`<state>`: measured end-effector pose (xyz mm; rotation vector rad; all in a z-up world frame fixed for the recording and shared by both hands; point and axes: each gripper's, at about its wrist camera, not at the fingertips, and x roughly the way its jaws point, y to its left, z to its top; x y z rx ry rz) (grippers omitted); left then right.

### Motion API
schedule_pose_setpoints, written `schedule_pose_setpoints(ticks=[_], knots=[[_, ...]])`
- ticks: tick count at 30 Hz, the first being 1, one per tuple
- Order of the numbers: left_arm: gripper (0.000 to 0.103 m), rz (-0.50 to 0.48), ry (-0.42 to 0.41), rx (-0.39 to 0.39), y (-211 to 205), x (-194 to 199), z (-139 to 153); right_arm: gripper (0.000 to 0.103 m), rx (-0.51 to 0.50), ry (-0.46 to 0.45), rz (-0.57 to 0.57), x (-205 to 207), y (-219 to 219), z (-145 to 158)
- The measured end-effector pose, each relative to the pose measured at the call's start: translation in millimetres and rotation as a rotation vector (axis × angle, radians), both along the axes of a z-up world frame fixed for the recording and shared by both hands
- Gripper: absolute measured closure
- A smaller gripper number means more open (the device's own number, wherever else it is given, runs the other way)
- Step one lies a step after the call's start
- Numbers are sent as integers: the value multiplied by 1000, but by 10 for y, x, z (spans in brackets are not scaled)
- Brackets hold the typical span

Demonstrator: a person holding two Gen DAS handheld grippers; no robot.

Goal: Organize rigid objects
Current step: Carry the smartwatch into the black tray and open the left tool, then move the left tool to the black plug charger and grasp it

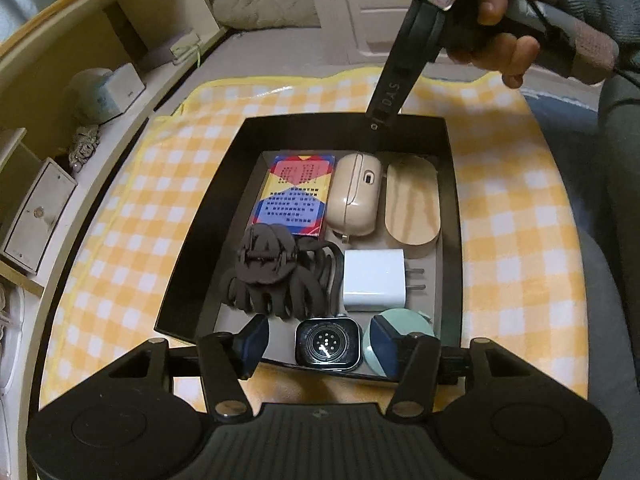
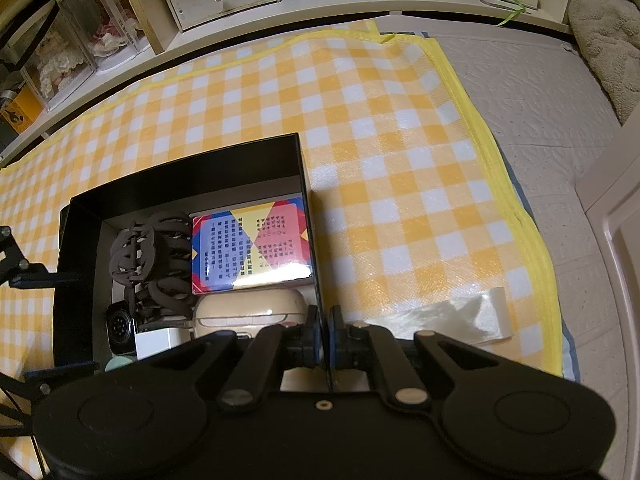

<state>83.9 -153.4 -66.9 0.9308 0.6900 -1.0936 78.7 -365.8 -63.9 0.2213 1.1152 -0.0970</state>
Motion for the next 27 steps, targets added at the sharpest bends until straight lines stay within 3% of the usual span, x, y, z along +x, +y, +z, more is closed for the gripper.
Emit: schedule_pose_setpoints(ticks=[13,19,27], knots=[[42,116,78,-131,65,-119,319,98,6,-6,-3,0,5,9],[33,205,122,-208,59,-207,504,98,8,-9,-3,-2,-2,24],[12,347,142,-275,101,-299,637,98,6,-11,-2,-14,-22,28]])
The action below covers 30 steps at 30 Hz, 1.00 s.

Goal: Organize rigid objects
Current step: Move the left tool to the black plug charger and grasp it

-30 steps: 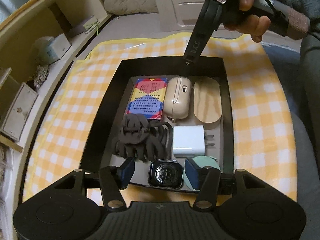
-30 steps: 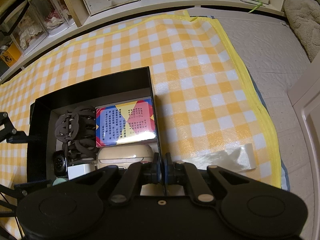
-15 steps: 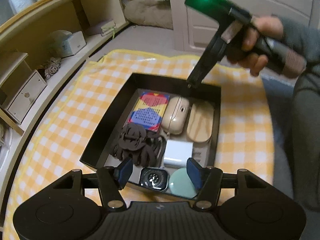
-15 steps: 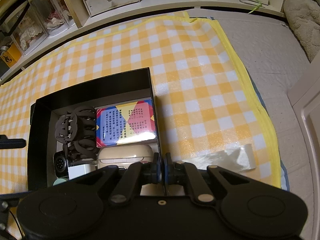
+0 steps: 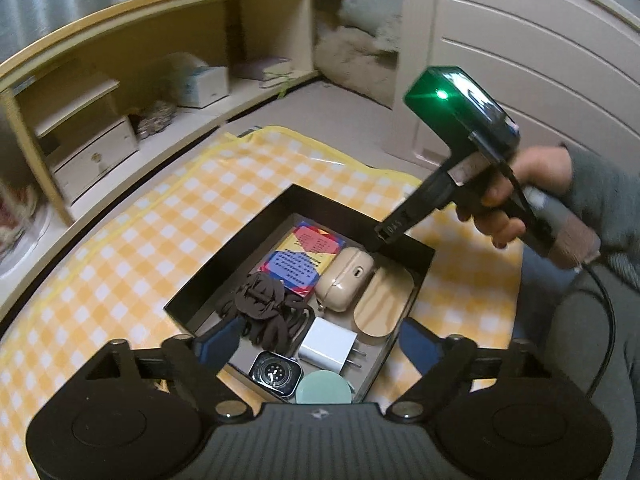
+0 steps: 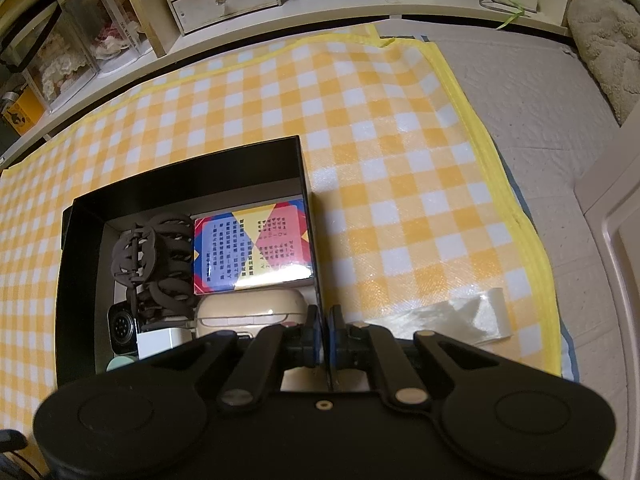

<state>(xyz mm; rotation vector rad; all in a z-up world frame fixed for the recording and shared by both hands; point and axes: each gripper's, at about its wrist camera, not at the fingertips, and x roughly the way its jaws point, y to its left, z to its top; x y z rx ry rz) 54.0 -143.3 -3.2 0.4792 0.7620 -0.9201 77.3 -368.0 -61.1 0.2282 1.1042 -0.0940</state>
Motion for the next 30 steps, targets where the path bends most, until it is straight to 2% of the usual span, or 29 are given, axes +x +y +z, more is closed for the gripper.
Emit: schedule_pose_setpoints(ticks=[5,12,17,23,30], knots=[[0,97,32,-36,63,1,37,98,-3,-2,1,-10,8,3],[0,182,51,-69,160,8,15,98,-1,-1,0,-15,4,1],[0,266,95,-119,289,58,1,98,-3,-1,1,-14,6,2],[0,437,95,-140,498,212,-47,98,-1,-2,1,-14,6,3],[0,659,49,-128,767,509,-151,98,-2,-1,1,-16,5,1]])
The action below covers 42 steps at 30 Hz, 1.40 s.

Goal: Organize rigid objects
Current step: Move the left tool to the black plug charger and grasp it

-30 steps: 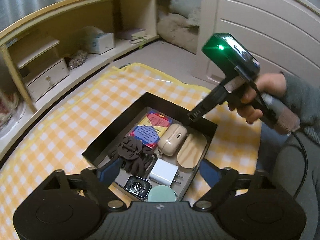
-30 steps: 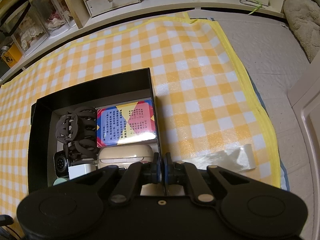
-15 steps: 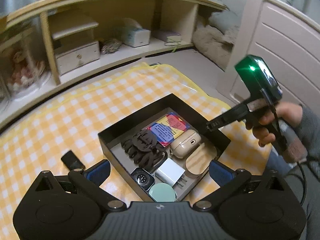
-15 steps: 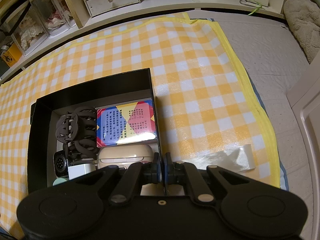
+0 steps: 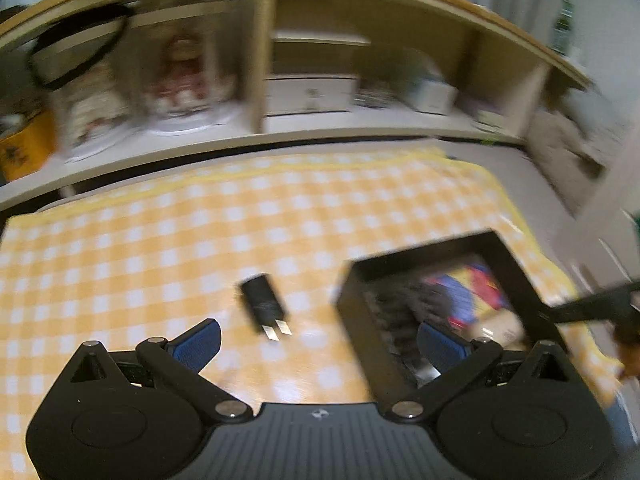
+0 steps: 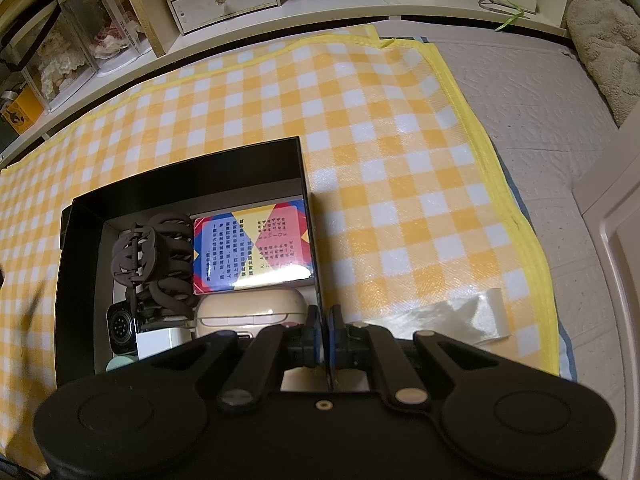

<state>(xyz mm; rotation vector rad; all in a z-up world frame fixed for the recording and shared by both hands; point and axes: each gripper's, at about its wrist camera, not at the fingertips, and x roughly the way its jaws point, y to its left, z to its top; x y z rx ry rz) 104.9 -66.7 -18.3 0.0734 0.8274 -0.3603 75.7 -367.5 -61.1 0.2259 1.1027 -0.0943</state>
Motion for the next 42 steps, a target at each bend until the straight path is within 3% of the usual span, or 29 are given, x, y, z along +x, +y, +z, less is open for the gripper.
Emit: schedule_pose_setpoints(ticks=[9,12,16,22,23,24,28,35,42], knots=[[0,122,-65,34,9,319,-247,98,-1,0,1,-8,-4,-2],[0,152,-30,45,-22,482,-379,98,1,0,0,-7,-1,-2],[0,155,22,-15,44,622,-522,98,-3,1,2,-9,-3,-1],[1,171,37,18,106,746,-673,98,-3,1,1,-10,-6,-1],[5,179,39,25,121,756,-687,98,-3,2,1,-9,-6,0],[15,189,41,37,138,770,-698,98,-3,2,1,-10,-5,-1],[27,185,43,36,177,767,-709,98,-9,8,4,-3,-14,-30],[66,140,36,5,120,725,-657,98,-12,16,7,23,-18,-61],[68,162,106,6,173,681,-616,98,-12,17,8,23,-17,-60]])
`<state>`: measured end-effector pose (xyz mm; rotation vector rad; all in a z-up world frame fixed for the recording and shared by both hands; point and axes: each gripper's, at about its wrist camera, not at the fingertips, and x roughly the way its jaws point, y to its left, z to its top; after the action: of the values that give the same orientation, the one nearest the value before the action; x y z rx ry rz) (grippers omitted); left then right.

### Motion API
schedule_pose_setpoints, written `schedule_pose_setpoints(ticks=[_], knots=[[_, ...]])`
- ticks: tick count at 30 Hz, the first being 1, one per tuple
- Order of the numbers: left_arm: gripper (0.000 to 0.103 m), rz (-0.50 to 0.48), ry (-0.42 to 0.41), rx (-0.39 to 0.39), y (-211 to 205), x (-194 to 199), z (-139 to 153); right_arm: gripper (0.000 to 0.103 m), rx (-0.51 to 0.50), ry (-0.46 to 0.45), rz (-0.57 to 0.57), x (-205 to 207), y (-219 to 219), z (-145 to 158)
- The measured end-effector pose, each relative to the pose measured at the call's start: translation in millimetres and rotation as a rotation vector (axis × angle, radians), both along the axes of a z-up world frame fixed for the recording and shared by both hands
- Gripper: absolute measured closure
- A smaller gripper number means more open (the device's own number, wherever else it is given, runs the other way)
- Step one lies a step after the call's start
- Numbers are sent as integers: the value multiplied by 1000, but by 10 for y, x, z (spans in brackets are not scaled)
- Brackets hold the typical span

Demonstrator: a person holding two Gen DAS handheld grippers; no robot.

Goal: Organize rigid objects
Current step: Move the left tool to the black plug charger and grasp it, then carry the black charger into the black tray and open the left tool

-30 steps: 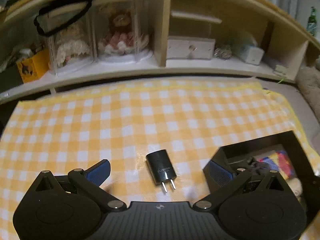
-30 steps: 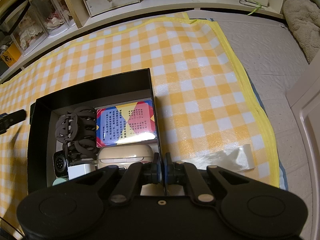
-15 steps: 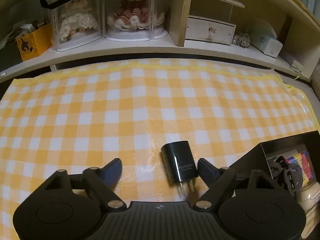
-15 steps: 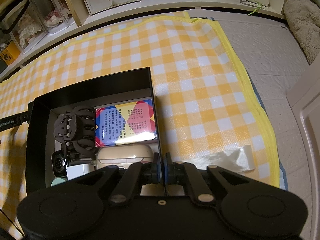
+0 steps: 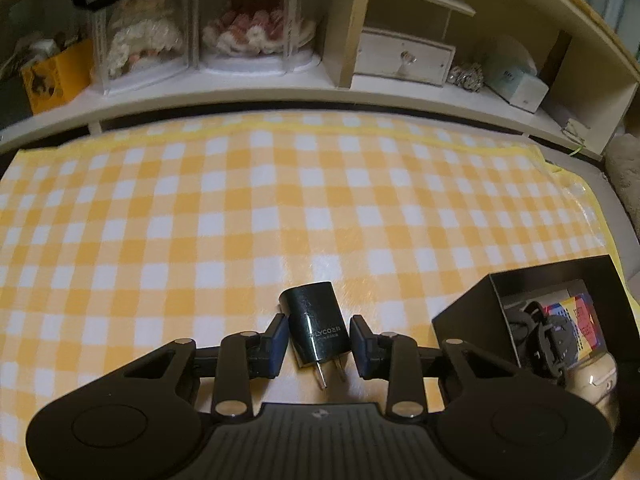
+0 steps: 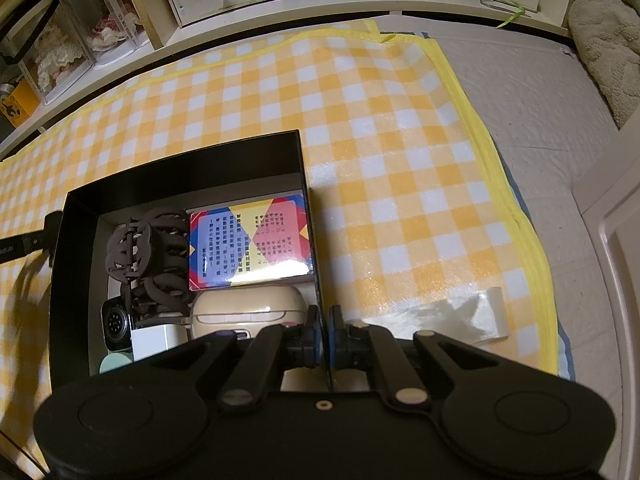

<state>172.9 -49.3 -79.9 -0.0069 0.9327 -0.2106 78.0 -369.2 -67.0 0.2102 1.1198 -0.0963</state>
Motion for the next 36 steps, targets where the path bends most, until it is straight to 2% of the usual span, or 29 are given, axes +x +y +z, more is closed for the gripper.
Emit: schedule_pose_setpoints(ticks=[6,12,20,23,28,36], knots=[[67,60,69,-18,87,-2,19,98,-1,0,0,0,3,2],[64,111,76,-15,8,49,-46,98,0,-1,0,-1,4,3],[67,108,53,-46,44,-14,-30,98,-3,2,4,-6,-18,-3],[69,89,13,-70,21,-76,91,98,-3,1,3,-8,-21,-4],[74,26,-37,-158,-87,-188,353,98,-4,2,5,-6,-10,-4],[77,-50,-41,-255,-290,-377,501,98,-5,1,7,-12,-19,-11]])
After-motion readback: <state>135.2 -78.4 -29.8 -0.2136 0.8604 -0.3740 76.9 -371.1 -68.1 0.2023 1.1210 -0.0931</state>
